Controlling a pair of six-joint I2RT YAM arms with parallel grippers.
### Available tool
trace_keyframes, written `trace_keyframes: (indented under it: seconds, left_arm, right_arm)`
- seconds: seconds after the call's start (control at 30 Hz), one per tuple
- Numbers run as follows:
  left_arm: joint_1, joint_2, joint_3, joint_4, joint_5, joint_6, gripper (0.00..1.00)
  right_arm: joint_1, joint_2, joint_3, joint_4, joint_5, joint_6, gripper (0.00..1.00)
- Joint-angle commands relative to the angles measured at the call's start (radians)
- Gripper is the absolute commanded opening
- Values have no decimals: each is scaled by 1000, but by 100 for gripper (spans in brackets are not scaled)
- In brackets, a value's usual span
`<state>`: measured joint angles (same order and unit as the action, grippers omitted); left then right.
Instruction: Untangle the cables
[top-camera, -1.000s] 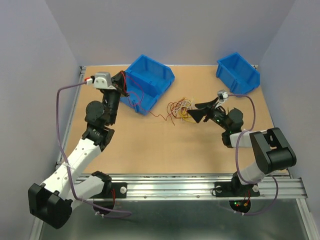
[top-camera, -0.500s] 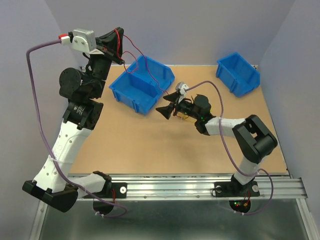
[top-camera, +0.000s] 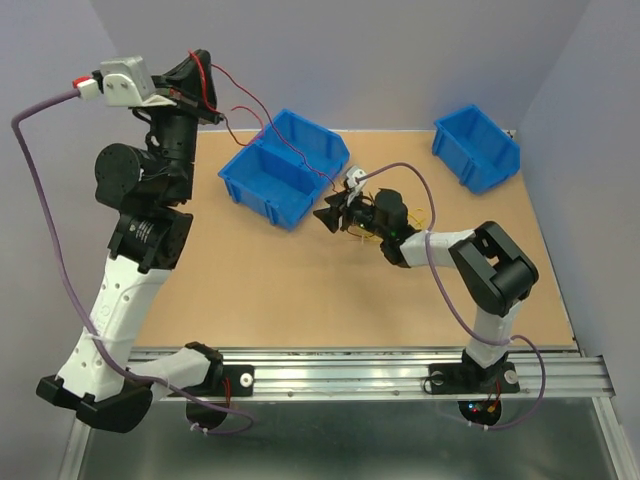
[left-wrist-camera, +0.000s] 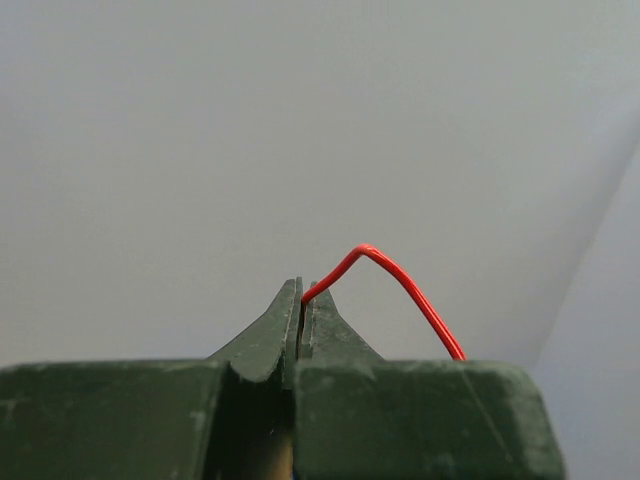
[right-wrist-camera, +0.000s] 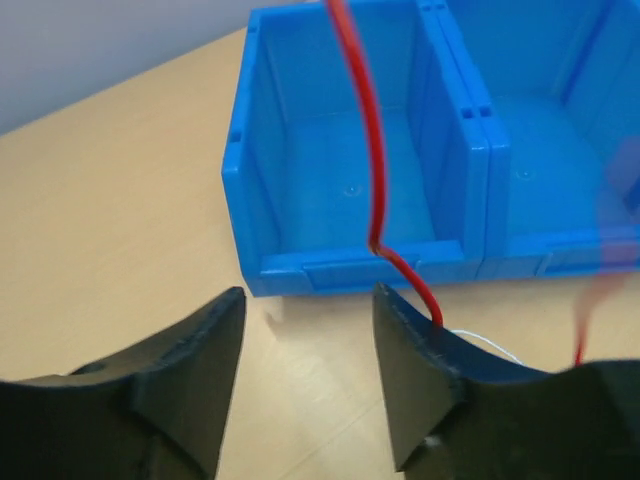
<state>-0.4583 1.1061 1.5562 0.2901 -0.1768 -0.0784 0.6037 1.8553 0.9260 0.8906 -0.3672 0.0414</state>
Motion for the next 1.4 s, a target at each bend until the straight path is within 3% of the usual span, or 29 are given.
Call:
trace_keyframes:
  seconds: [0.0,0.03,0.07,0.2,0.4,0.67,0.87,1.17,1.27,1.3,1.37]
  left_arm:
    - [0,-103,18,141,-237,25,0]
    - [0,-121,-16,161,-262,31,0]
    - [0,-158,-28,179,-269,37,0]
    - [1,-225,-77,237,-303,52,0]
    - [1,-259,-119,242,-296,63,0]
    - [1,-227,-173,241,-165,71,0]
    - [1,-132,-143,225,-185,123,0]
    - [0,-19,-21,228,-208,154,0]
    - [0,17,21,228,-196,151,0]
    - [0,37,30,228,-193,149,0]
    - [0,79,54,224,-187,140,0]
  right_arm:
    - [4,-73,-10,54,168,21,63]
    - [4,-73,-10,47,216,46,64]
    - [2,-68,-1,21,347,67,73]
    - [-7,-36,99,-209,589,135,80]
    - [-113,22,100,-216,452,285,84]
    - [-117,-21,37,-133,389,243,85]
    - [-119,-18,14,-96,237,186,85]
    - [-117,128,158,-367,444,173,85]
    - [-119,163,203,-459,482,164,73]
    - [-119,163,200,-470,493,157,51]
    - [-119,148,188,-495,491,134,32]
